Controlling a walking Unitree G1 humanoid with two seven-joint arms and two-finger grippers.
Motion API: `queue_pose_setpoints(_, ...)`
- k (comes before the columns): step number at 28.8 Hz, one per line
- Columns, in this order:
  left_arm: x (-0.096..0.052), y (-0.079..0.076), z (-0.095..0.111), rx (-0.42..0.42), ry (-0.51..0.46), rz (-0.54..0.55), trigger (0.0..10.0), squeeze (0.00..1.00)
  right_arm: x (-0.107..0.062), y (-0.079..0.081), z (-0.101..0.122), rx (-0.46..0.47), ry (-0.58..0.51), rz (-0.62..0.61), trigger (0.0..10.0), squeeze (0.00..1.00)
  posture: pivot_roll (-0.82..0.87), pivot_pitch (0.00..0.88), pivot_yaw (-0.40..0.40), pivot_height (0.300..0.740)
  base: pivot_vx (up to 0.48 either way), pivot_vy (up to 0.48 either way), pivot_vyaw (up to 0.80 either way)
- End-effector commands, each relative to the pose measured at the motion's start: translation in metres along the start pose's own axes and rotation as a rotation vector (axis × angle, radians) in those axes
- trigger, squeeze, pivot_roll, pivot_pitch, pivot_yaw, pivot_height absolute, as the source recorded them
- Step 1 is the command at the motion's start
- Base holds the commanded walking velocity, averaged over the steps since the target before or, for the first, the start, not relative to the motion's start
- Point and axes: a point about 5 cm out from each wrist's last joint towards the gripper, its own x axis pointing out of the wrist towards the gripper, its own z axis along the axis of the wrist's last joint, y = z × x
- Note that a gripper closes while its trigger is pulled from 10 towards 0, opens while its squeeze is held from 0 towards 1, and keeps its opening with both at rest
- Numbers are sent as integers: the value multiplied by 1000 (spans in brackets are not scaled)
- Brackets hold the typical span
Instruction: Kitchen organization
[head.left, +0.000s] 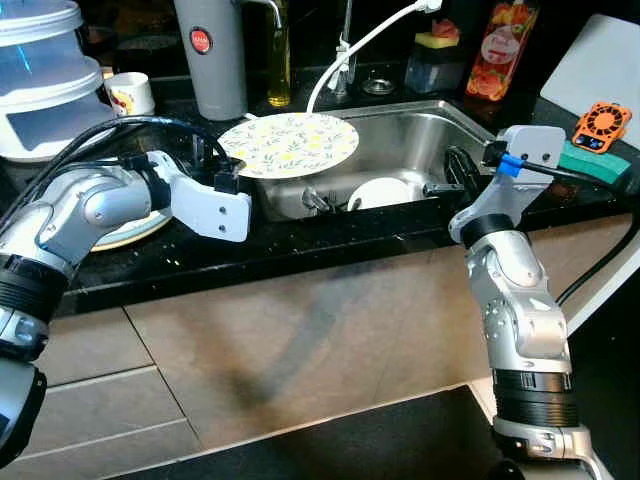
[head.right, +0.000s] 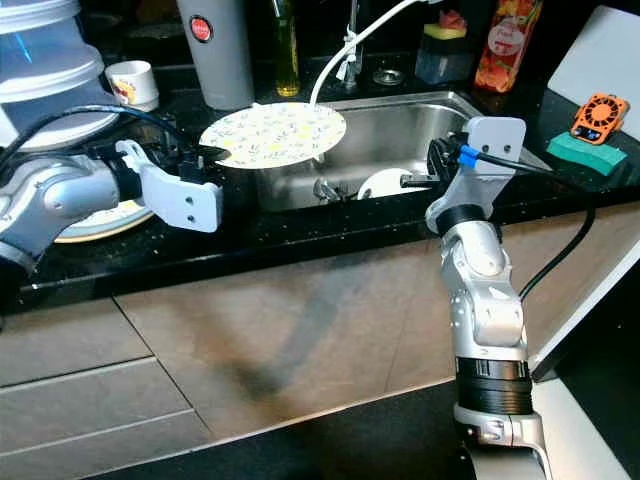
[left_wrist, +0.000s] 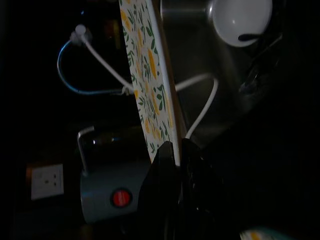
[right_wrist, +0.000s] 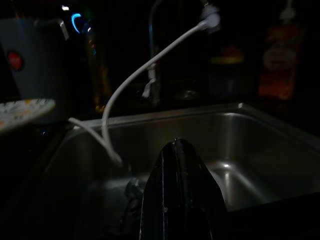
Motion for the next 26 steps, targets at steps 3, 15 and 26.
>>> queue_pose_setpoints(3,0,-5,-2,-5,11,-10,10000,0,1,5,0,16,1,12,10000,0,126,38,-34,740,0,0,0)
queue_pose_setpoints(15,1,-7,-1,1,3,-22,10000,0,0,5,1,16,0,8,10000,0,124,44,-31,740,0,0,0)
queue_pose_setpoints(26,0,-17,-11,-140,96,-55,10000,0,-1,12,2,-65,-22,40,10000,0,126,40,-30,740,0,0,0)
